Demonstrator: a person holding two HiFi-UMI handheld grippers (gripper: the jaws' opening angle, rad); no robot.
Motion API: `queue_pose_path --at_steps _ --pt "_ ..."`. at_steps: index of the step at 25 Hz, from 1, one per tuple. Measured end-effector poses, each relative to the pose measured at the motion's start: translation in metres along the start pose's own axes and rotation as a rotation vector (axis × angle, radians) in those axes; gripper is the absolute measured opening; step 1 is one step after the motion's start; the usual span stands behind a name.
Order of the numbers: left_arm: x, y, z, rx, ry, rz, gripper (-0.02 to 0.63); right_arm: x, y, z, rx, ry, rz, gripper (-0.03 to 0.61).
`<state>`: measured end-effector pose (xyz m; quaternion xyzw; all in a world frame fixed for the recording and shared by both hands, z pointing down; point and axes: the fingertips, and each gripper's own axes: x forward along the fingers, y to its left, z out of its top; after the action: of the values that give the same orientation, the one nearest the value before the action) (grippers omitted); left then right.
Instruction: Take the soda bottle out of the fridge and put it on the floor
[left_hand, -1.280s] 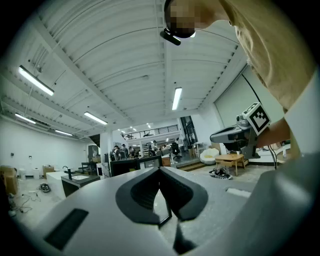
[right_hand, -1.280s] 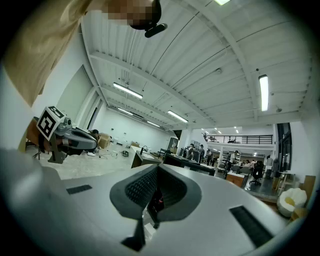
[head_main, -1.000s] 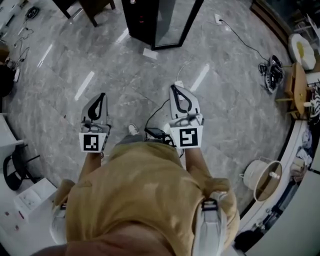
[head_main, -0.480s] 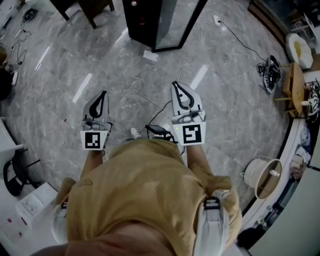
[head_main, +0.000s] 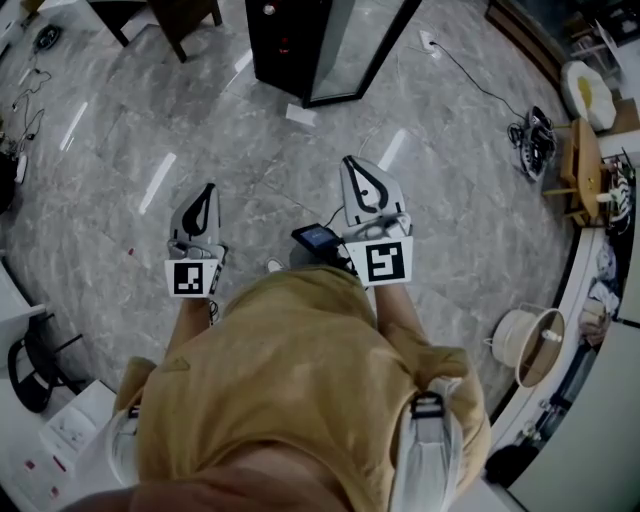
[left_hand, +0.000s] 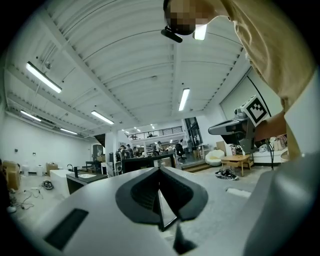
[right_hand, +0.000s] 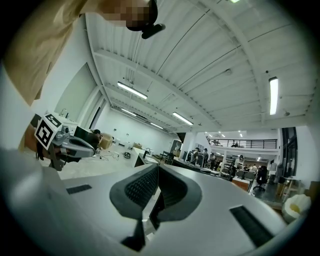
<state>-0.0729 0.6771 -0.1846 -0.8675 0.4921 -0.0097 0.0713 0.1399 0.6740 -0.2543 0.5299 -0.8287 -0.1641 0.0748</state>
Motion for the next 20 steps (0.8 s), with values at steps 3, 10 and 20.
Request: queue_pose_path --at_steps 3,10,20 --pt "0.006 0.005 -0.004 -0.002 -0.001 -0.008 0.002 0.007 -0.003 -0.005 0.027 0.016 -0.012 0.002" --pt "0.065 0.027 -0.019 -0.019 0.015 0.045 0.002 0.077 -0.034 -0.053 0.056 0.038 0.056 0.002" --pt "0.224 0.083 -0.043 -0.013 0.069 0.059 0.002 0.243 -0.103 -0.105 0.024 0.072 0.194 0.002"
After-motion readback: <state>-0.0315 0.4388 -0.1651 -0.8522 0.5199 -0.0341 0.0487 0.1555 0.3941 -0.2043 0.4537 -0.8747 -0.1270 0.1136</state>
